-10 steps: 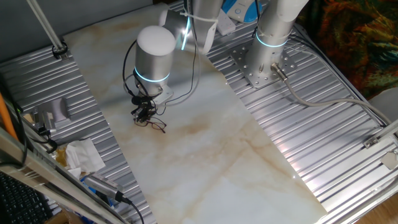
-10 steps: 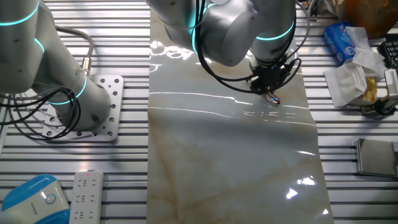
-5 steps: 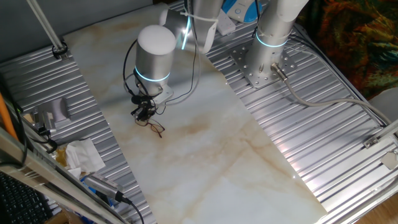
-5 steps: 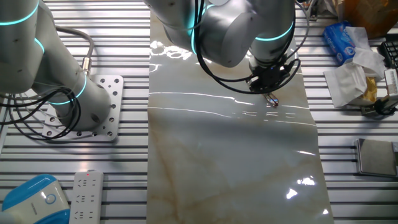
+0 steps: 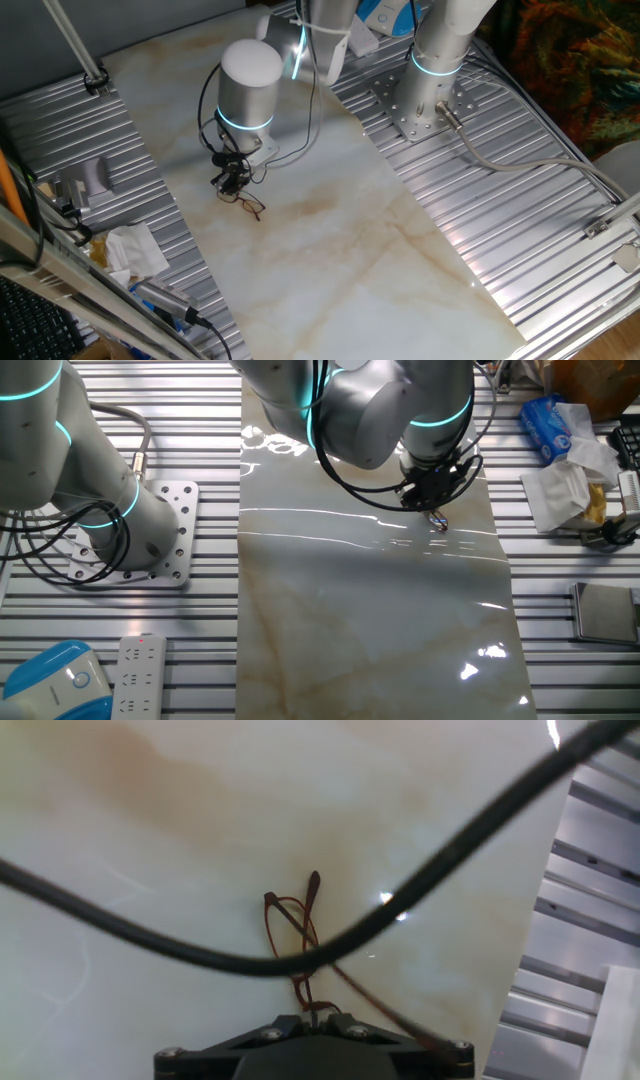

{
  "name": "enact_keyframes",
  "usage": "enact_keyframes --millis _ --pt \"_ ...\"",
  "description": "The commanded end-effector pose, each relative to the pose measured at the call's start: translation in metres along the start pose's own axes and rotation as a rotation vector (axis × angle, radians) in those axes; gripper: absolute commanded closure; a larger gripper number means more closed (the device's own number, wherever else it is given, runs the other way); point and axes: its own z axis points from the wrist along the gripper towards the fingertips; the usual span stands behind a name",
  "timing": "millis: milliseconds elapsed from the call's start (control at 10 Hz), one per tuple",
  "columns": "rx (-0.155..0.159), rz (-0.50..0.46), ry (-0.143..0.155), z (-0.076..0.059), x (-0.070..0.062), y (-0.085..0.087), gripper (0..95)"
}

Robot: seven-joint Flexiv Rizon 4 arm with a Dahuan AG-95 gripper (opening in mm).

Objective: Unfold the leg of the glasses (with one hand)

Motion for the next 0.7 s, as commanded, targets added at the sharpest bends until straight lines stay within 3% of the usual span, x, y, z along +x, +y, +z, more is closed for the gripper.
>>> enact_keyframes --millis 100,700 --pt "0.018 0.029 -0.003 0.0023 0.0022 0.003 76.0" --pt "0.022 0.03 -0.004 0.0025 0.0023 0.0036 76.0"
